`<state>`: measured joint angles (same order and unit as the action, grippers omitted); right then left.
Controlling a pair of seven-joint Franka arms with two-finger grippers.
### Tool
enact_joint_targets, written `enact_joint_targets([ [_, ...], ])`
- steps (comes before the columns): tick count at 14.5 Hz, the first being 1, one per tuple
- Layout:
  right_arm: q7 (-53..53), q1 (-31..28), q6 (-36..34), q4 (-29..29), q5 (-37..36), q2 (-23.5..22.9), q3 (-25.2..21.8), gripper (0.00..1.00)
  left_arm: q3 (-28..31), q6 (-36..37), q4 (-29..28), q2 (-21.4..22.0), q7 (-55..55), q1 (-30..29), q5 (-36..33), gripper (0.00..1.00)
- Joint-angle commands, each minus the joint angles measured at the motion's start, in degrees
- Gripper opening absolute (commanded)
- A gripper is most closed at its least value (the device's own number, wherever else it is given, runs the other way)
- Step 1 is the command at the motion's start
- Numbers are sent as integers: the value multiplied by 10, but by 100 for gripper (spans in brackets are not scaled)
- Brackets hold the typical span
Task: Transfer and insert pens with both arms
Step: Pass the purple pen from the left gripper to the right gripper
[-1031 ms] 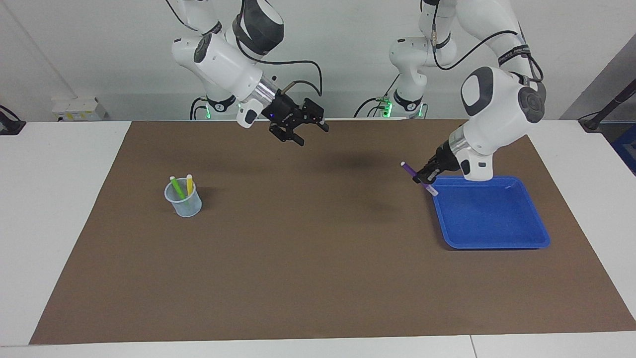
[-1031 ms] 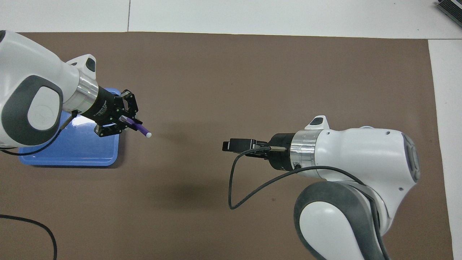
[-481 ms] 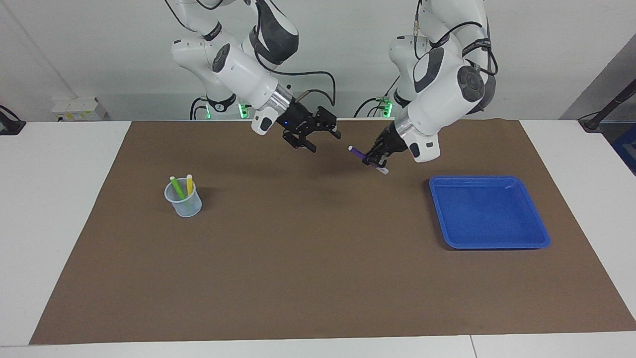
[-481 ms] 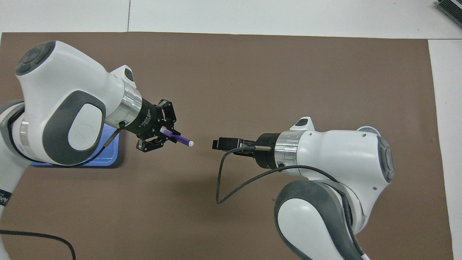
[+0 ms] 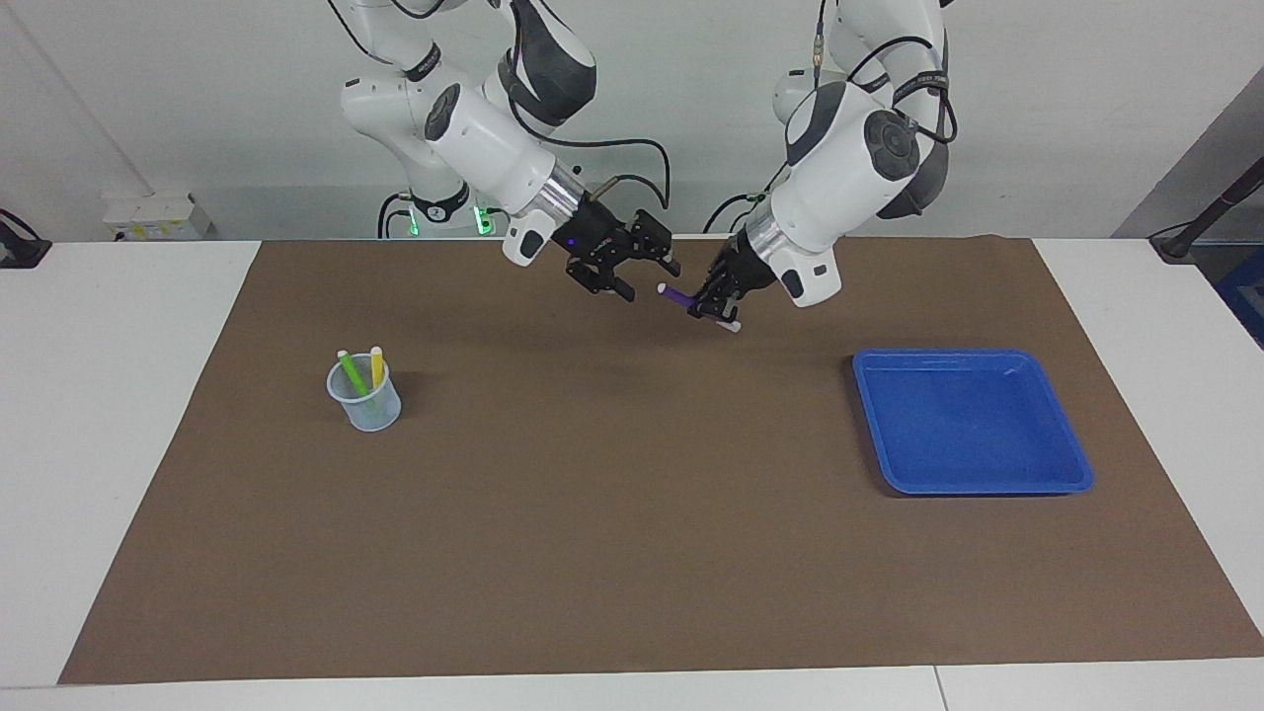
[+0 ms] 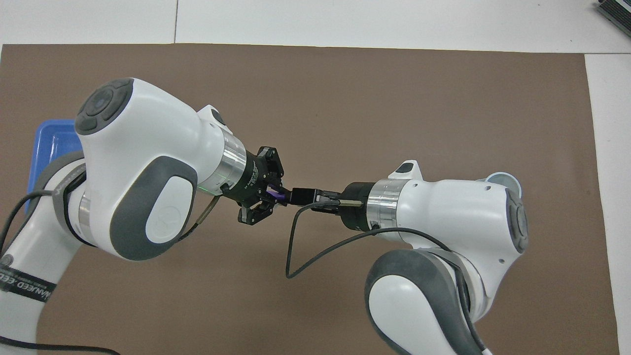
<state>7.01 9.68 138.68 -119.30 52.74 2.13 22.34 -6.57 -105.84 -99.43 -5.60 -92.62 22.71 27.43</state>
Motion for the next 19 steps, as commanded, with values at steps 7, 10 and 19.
enact_joint_targets([
  [7, 2, 5, 12, 8, 13, -10, 2, 0, 10, -27, -49, 32, -2, 11, 10, 0],
  [10, 5, 4, 6, 9, 12, -10, 2, 0, 10, -28, -51, 33, 0, 11, 10, 0],
  [19, 5, -50, -84, 20, -105, -3, -5, 0, 22, -29, -45, 37, 20, -6, 3, 100],
])
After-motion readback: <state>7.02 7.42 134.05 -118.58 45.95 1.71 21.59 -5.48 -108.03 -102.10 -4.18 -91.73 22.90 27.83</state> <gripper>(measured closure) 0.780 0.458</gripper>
